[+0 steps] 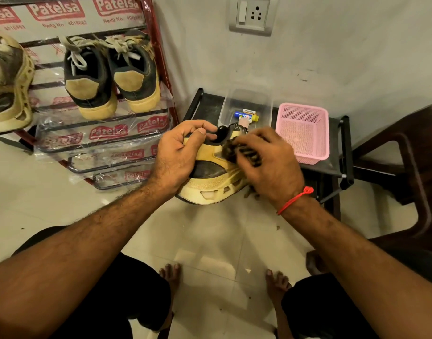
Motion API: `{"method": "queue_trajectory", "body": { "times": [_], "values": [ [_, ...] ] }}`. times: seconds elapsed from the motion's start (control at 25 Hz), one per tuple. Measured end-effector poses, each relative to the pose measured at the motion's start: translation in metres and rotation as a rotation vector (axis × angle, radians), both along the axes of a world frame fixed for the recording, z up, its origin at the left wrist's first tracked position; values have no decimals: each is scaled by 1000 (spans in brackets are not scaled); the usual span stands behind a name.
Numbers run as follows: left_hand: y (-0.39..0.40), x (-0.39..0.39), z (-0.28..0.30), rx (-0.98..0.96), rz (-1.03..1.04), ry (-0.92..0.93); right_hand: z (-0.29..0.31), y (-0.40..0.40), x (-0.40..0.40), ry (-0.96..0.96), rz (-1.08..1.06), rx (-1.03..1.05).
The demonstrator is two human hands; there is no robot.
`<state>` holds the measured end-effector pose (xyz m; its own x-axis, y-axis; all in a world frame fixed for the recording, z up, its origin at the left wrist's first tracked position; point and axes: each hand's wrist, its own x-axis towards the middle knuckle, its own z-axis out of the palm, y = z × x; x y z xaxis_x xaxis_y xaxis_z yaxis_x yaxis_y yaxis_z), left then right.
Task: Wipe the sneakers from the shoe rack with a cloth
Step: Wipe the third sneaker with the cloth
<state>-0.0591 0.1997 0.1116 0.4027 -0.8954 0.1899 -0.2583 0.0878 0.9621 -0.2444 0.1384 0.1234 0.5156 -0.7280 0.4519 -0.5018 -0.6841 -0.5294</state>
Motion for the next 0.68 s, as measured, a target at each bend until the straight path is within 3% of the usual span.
{"method": "queue_trajectory", "body": {
  "times": [0.08,0.24,0.4,0.6,0.68],
  "values": [
    [-1,1,1,-12,27,-21,-1,6,1,-12,4,-18],
    [0,0,4,10,11,20,1,44,9,126,277,-141],
    [-2,3,4,29,65,74,2,-8,-8,94,50,-65],
    [2,0,5,32,92,72,0,31,6,154,223,-172],
    [1,1,6,27,83,71,1,3,-3,138,122,-118]
  ]
}}
